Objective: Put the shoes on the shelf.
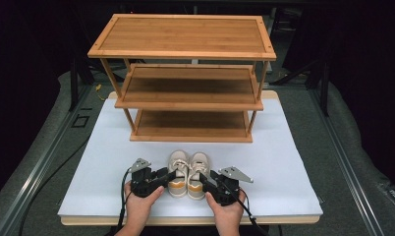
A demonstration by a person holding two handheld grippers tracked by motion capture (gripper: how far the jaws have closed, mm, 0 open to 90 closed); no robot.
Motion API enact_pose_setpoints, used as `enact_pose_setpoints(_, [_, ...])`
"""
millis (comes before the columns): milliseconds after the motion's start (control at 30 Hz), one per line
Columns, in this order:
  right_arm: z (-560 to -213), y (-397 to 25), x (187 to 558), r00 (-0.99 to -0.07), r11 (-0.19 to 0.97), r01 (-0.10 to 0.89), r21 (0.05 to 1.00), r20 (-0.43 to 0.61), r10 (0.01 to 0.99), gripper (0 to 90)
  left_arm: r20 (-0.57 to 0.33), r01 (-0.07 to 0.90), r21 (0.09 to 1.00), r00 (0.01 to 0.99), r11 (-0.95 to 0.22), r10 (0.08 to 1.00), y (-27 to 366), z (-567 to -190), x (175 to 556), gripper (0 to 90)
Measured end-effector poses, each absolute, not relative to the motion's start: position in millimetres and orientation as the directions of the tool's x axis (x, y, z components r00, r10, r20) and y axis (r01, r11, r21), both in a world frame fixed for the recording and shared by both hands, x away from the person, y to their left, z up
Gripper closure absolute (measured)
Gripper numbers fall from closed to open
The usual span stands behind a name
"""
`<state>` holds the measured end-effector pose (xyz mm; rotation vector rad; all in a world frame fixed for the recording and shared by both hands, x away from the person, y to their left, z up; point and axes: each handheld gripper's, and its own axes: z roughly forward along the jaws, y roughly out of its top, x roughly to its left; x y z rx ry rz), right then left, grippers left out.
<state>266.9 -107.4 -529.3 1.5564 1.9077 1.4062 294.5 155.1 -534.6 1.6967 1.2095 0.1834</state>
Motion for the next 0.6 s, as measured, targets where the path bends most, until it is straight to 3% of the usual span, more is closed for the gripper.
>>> enact_pose_setpoints(600, [-547,-101,268,-0.296,-0.214,0.576,0.789,0.445,0.845,51.9,-0.433,0.587,0.802,0.443,0.111,0.785,151,-547,288,51.0])
